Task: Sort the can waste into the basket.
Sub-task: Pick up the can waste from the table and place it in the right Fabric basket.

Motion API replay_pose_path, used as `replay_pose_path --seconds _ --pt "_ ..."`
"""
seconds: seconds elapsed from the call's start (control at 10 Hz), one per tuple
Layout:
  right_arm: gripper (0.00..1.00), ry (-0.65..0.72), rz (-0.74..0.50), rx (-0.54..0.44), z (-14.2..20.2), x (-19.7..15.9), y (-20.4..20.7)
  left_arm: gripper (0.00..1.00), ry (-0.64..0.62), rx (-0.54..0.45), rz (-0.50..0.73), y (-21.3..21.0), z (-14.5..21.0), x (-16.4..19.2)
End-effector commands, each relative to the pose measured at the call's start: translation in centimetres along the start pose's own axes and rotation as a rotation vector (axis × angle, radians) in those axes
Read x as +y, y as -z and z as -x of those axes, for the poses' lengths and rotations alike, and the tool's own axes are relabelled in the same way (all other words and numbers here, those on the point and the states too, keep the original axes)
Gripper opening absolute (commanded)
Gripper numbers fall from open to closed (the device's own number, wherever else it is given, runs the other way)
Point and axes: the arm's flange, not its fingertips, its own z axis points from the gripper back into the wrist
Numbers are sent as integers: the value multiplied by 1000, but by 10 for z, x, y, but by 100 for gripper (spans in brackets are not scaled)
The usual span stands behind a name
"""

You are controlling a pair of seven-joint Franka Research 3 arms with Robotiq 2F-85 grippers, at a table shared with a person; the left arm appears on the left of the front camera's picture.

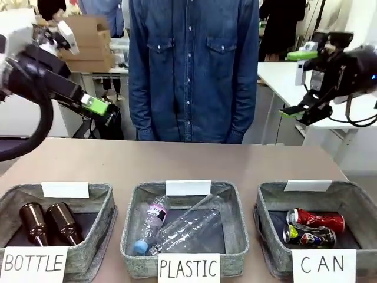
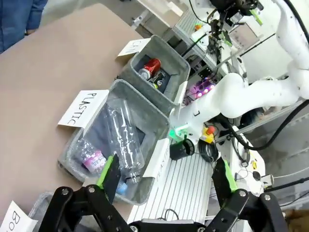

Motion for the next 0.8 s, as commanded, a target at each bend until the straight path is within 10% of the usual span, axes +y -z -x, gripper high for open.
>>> replay_pose_path --seconds 0.0,0.7 --pt "100 -17 19 -17 0 1 -4 100 -2 0 -7 -7 4 6" --pt "100 -17 19 -17 0 1 -4 100 -2 0 -7 -7 4 6"
